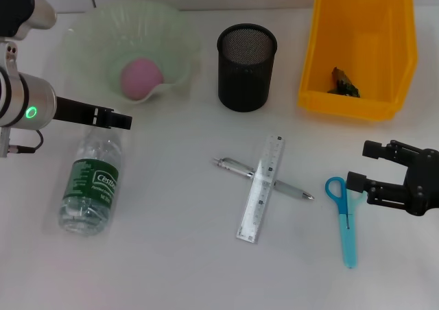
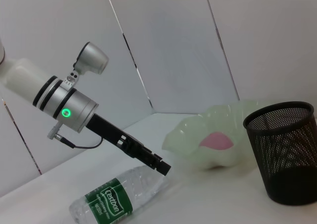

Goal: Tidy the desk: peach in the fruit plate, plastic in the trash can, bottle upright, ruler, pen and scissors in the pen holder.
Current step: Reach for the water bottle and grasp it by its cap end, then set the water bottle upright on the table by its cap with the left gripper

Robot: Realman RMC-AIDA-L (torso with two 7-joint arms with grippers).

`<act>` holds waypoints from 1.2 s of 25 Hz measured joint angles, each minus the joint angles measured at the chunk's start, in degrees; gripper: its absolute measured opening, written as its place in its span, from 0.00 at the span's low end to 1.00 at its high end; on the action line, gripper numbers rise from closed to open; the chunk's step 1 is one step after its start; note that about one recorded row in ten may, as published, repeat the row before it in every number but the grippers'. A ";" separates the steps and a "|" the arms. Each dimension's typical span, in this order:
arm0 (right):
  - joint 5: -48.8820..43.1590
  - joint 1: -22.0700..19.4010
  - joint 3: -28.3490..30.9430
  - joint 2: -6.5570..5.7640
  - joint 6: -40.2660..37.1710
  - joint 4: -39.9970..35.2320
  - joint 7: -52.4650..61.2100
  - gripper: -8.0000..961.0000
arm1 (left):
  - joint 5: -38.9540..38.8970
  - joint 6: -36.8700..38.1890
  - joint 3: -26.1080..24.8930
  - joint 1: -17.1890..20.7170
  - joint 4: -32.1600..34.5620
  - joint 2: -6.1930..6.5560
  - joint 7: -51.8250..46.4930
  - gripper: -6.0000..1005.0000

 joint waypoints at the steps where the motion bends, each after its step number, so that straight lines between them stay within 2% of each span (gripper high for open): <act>1: 0.00 0.00 0.00 0.00 0.00 0.00 0.00 0.88 | 0.01 -0.12 0.03 -0.17 -0.45 -0.02 0.14 0.84; 15: 0.00 1.04 -0.01 -0.09 1.34 2.01 0.05 0.88 | 0.04 -2.85 0.52 -1.58 -5.19 -0.11 0.28 0.84; 24: -0.02 1.09 -0.01 -0.09 1.42 2.20 0.65 0.88 | -0.64 -2.41 0.09 -1.54 -5.57 -0.01 2.94 0.55; 27: -0.02 1.03 -0.01 -0.09 1.42 2.19 0.87 0.88 | -0.62 -1.77 0.93 -0.53 -2.93 -0.15 3.20 0.51; 30: -0.02 1.00 0.00 -0.09 1.39 2.18 1.32 0.88 | -0.72 1.34 2.69 1.95 4.12 -0.17 3.44 0.49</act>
